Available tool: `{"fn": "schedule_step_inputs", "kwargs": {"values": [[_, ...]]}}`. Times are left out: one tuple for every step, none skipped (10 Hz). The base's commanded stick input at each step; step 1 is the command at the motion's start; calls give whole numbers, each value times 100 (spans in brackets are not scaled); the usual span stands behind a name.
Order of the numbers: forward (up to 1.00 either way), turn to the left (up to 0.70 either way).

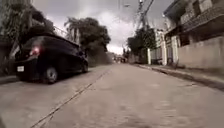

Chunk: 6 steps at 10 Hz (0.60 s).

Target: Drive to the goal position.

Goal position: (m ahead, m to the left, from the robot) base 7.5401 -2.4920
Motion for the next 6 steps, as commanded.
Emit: {"fn": "schedule_step_inputs", "kwargs": {"values": [[100, 0], [100, 0], [100, 0], [100, 0], [100, 0], [100, 0]]}}
